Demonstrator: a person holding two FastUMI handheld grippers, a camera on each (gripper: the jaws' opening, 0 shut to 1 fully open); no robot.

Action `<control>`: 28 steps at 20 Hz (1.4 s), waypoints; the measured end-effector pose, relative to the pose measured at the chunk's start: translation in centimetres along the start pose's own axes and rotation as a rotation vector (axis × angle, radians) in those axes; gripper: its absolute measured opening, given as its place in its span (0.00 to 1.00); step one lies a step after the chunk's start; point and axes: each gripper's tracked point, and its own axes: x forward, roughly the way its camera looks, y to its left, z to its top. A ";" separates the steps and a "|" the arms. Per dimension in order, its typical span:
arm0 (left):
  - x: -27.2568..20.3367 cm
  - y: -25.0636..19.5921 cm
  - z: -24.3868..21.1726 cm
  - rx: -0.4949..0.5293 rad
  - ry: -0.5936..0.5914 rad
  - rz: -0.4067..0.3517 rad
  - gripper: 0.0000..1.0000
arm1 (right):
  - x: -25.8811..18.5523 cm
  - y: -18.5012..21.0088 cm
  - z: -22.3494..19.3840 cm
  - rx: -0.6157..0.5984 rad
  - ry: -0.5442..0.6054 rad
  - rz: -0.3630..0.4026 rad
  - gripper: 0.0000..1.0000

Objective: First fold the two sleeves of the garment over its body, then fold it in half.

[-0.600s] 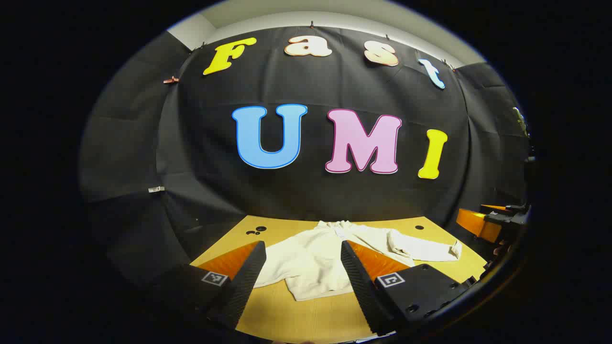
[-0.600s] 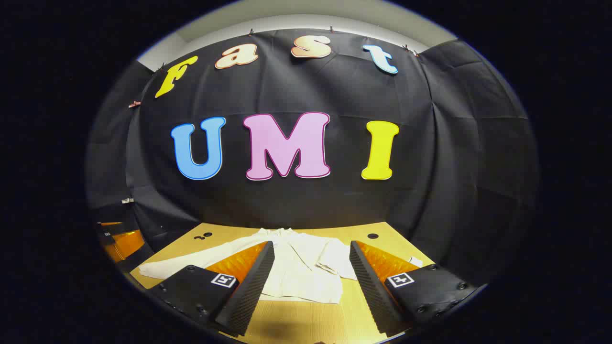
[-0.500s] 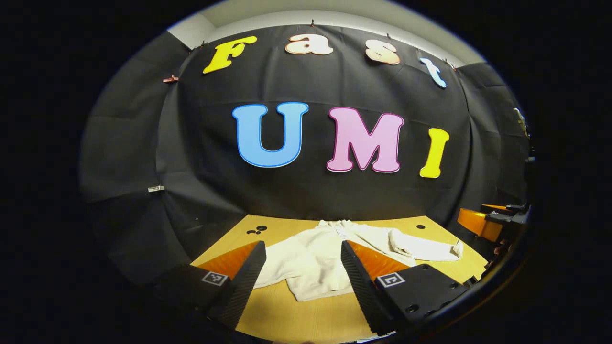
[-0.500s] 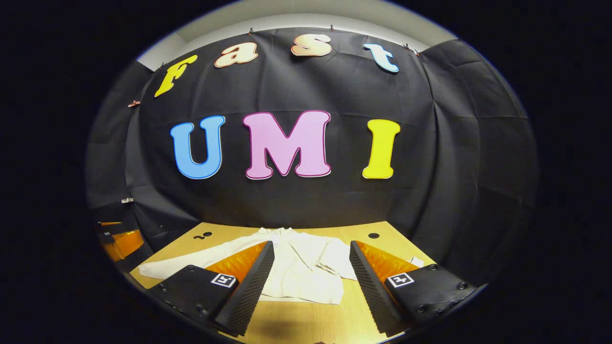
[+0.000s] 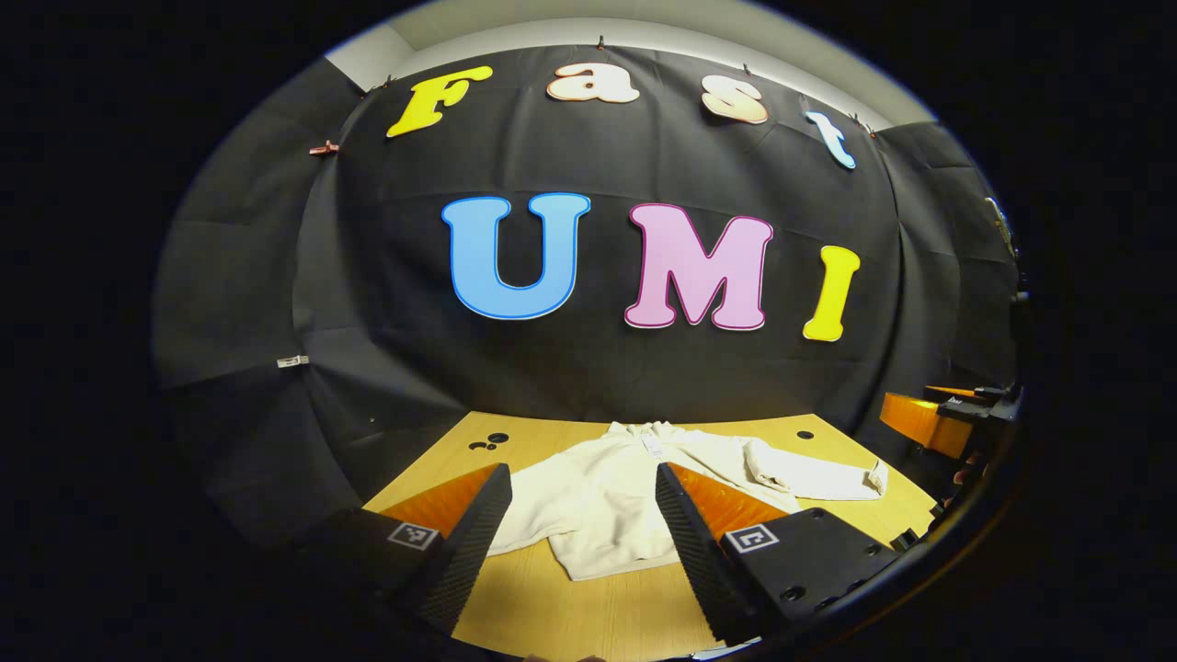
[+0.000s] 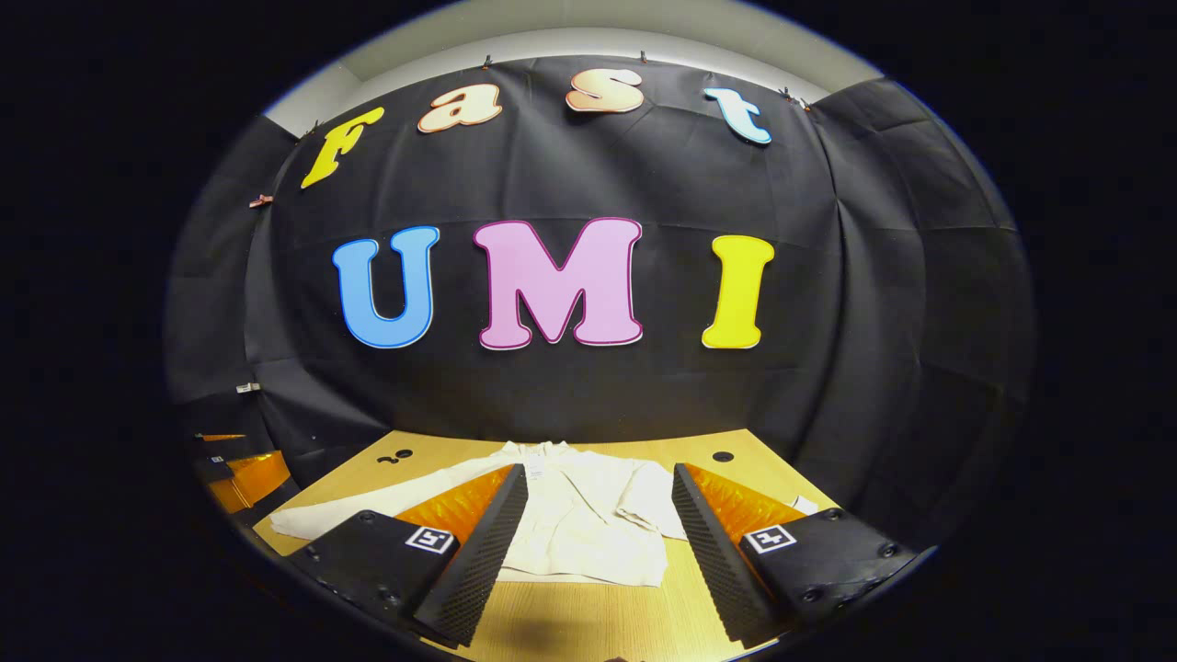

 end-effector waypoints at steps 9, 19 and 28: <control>0.5 0.8 0.1 -0.003 0.000 0.031 0.98 | 1.0 0.1 -0.3 0.007 0.009 0.017 0.97; 3.9 -0.4 -1.7 0.017 0.057 0.062 0.97 | 6.2 -4.3 -2.5 0.013 0.083 -0.006 0.97; 6.9 -2.3 -3.8 0.005 0.126 0.067 0.98 | 11.8 -18.8 -8.7 0.064 0.239 -0.258 0.97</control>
